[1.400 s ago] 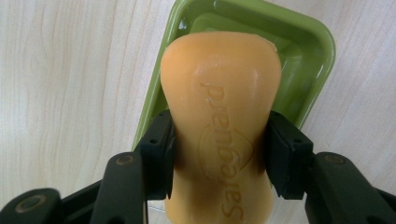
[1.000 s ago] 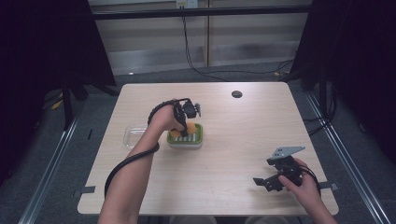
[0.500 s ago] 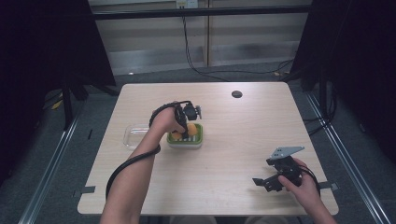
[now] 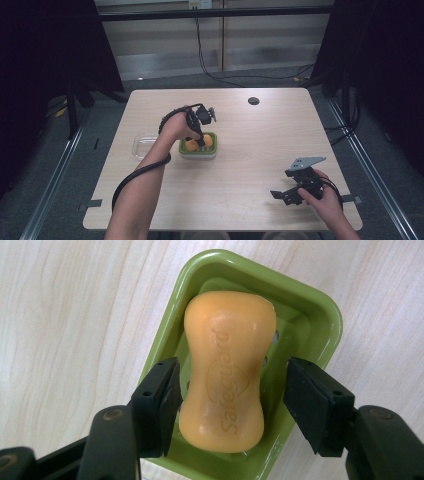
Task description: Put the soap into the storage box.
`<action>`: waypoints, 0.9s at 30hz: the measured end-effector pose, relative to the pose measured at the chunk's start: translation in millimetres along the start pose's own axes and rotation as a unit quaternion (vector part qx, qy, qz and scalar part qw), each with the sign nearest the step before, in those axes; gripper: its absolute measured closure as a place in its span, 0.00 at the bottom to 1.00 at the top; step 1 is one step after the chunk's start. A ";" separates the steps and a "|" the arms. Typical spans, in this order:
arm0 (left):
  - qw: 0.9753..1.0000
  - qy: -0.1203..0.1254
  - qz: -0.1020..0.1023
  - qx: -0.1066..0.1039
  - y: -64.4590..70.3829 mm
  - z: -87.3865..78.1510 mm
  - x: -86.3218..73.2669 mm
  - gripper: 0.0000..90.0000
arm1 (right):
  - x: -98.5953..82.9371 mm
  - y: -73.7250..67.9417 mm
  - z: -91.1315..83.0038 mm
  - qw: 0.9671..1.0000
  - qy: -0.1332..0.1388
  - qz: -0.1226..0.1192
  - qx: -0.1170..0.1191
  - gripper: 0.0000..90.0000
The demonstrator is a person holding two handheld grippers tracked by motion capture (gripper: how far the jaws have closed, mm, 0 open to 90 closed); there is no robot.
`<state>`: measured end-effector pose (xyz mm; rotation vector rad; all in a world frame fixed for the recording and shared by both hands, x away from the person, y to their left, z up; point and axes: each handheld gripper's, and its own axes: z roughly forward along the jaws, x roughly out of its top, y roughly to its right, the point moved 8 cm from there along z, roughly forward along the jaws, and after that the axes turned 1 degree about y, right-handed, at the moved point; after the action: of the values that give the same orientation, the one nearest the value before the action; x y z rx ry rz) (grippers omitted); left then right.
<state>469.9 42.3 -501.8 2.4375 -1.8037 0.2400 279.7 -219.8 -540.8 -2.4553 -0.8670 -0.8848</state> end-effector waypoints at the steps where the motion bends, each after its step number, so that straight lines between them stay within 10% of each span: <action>1: 1.000 0.003 -0.004 -0.001 0.4 -0.8 -0.3 0.43 | 0.4 -0.2 -0.2 1.000 0.001 0.000 0.001 0.03; 17: 0.995 0.055 -0.079 -0.020 9.4 -14.7 -16.7 0.32 | 2.4 -2.3 1.7 1.000 0.000 -0.007 0.003 0.03; 27: 0.994 0.070 -0.079 -0.024 18.0 -11.2 -31.0 0.25 | 3.8 -3.6 2.4 1.000 0.000 -0.011 0.005 0.03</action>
<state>443.0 68.1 -496.8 2.4472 -1.5343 0.3419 280.6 -214.3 -539.4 -2.4413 -0.8975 -0.8862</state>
